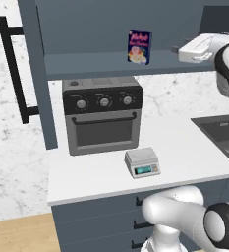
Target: Pick the cereal and place it on the digital scale for weighing, and close the cabinet.
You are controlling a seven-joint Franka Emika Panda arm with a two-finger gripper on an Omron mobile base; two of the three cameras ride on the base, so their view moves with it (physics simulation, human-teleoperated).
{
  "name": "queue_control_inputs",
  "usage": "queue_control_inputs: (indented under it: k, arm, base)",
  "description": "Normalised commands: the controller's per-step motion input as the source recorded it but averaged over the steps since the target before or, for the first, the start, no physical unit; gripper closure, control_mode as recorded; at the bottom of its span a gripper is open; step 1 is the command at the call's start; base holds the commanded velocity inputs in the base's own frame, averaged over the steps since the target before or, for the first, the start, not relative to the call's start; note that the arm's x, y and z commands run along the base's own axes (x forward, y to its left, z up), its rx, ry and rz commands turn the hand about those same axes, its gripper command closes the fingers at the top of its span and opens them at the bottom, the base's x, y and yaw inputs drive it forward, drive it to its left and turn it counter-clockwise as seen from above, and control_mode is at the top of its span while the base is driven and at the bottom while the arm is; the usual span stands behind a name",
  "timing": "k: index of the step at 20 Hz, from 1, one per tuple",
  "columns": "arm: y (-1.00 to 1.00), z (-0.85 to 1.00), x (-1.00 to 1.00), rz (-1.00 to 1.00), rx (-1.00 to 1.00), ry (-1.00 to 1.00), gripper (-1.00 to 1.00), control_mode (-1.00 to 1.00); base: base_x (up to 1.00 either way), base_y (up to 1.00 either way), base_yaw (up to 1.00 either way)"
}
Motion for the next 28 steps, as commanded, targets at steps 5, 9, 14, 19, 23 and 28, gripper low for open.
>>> queue_control_inputs:
  k: [5,9,14,19,23,28]
  arm:
    - [0.0,0.0,0.29,0.06,0.0,0.0,-1.0,-1.0]
    - [-0.01,0.0,0.34,0.04,0.0,0.0,-1.0,-1.0]
    - [-0.34,0.0,0.05,0.02,0.01,0.0,-1.0,-1.0]
    - [-0.57,0.0,0.01,0.0,0.03,0.02,-1.0,-1.0]
    - [-0.42,0.0,0.29,0.0,0.01,0.08,-1.0,-1.0]
    - [-0.35,0.01,0.3,0.0,0.01,0.06,-1.0,-1.0]
  base:
    - [0.0,0.0,0.0]
    - [0.0,0.0,0.0]
    - [0.0,0.0,0.0]
    - [0.0,0.0,0.0]
    - [0.0,0.0,0.0]
    - [0.0,0.0,0.0]
